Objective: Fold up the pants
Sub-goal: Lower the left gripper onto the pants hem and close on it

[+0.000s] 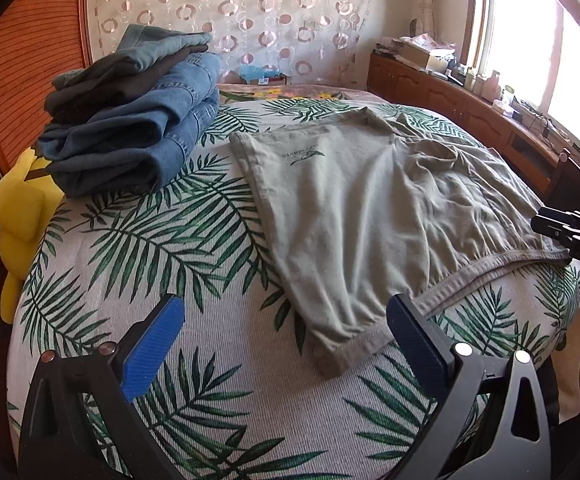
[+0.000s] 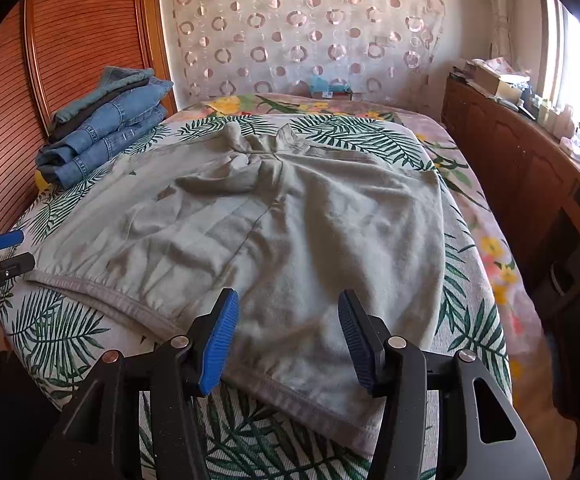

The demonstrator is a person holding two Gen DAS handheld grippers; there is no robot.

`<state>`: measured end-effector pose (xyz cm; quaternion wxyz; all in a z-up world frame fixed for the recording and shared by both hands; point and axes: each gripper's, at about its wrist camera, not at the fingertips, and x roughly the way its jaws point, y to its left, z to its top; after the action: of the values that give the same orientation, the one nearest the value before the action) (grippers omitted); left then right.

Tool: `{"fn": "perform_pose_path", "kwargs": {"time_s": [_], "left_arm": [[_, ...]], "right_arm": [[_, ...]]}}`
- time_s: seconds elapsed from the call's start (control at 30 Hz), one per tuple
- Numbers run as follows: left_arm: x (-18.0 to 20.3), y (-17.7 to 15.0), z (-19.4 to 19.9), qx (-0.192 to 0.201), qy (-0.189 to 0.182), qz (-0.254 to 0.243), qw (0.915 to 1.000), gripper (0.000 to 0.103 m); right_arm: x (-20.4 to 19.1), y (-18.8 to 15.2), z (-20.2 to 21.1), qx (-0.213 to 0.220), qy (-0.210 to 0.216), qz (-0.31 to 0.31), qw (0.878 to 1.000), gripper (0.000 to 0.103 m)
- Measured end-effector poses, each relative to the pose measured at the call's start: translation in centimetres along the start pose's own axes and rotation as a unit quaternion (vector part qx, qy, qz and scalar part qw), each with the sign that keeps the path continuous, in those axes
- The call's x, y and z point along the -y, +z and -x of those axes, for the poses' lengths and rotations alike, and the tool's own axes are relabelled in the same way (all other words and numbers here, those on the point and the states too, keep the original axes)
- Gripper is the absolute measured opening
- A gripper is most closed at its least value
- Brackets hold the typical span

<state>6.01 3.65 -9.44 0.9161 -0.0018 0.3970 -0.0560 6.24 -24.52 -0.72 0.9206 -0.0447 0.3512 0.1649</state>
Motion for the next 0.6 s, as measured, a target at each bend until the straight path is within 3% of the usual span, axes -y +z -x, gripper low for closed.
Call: {"fn": "perform_pose_path", "kwargs": {"time_s": [0.17,0.4,0.6], "left_arm": [[-0.7,-0.7,0.2,-0.008,-0.016,0.011,0.9998,0.090],[-0.4,-1.3,0.4,-0.013,-0.049,0.013,0.9986,0.062],[0.4,-1.6,0.7,-0.012,-0.059,-0.002,0.9982,0.045]], "right_arm": [[-1.4,-0.4,0.3,0.001,-0.005,0.000,1.000,0.054],[-1.8,-1.0,0.4,-0.009,-0.004,0.001,1.000,0.054],[-1.6,-1.1,0.5,-0.012,-0.002,-0.004,1.000,0.055]]}}
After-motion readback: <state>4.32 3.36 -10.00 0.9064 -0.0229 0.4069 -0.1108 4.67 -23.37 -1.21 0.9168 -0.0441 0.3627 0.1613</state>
